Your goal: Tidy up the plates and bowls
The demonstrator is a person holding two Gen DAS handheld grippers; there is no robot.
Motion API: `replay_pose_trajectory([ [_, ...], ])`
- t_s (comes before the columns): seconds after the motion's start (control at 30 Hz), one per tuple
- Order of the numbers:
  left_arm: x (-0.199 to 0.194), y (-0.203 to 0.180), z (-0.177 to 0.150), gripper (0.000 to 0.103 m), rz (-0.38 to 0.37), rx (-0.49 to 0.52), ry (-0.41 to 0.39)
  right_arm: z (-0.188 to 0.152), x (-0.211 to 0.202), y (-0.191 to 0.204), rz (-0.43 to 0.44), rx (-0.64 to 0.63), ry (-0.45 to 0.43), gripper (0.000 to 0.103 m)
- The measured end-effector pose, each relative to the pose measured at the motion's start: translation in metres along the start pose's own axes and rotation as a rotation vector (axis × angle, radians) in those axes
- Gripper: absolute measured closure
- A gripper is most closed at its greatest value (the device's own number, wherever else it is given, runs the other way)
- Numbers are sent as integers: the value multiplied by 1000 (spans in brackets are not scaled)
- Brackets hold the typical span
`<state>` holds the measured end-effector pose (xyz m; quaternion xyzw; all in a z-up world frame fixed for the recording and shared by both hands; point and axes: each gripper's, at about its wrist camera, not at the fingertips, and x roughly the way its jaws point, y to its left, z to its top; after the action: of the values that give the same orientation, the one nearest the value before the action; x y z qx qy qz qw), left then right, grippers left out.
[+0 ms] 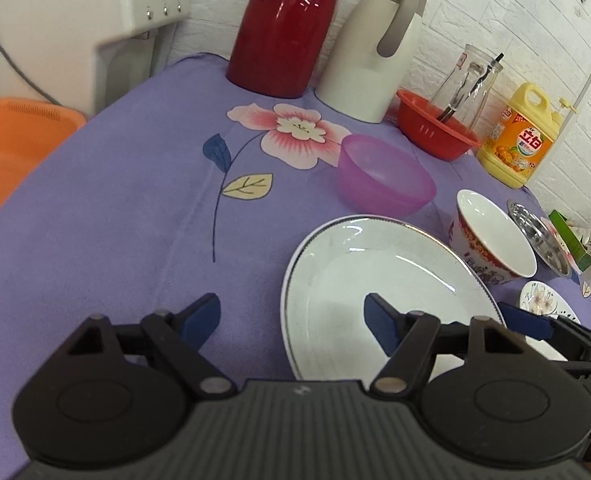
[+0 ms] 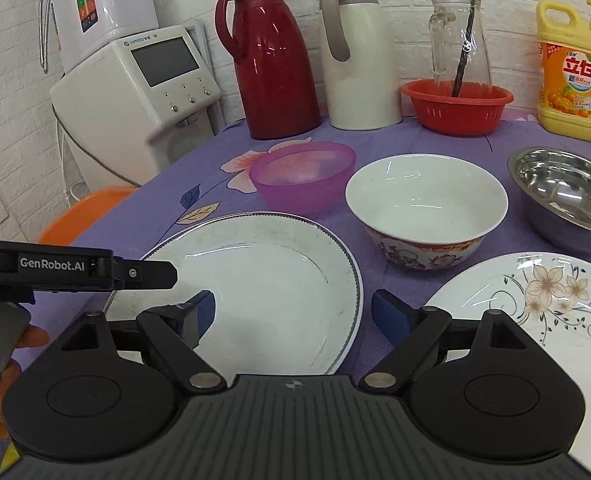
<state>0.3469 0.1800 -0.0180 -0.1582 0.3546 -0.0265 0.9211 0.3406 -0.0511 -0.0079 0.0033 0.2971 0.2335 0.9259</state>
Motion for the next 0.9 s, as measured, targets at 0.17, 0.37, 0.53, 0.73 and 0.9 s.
replay_pose_trajectory([
  [0.17, 1, -7, -3, 34, 39, 57, -15, -1, 16, 9, -27, -100, 27, 0],
  [0.37, 1, -11, -6, 40, 34, 113, -18, -5, 20, 16, -60, -177, 40, 0],
  [0.53, 1, -15, -7, 42, 0, 118, -4, -3, 20, 22, -59, -171, 32, 0],
  [0.73, 0, -14, -8, 42, -6, 121, -4, -1, 29, 23, 3, -145, 60, 0],
  [0.9, -3, -11, -8, 42, -24, 119, 7, -6, 15, 19, 17, -130, 62, 0],
])
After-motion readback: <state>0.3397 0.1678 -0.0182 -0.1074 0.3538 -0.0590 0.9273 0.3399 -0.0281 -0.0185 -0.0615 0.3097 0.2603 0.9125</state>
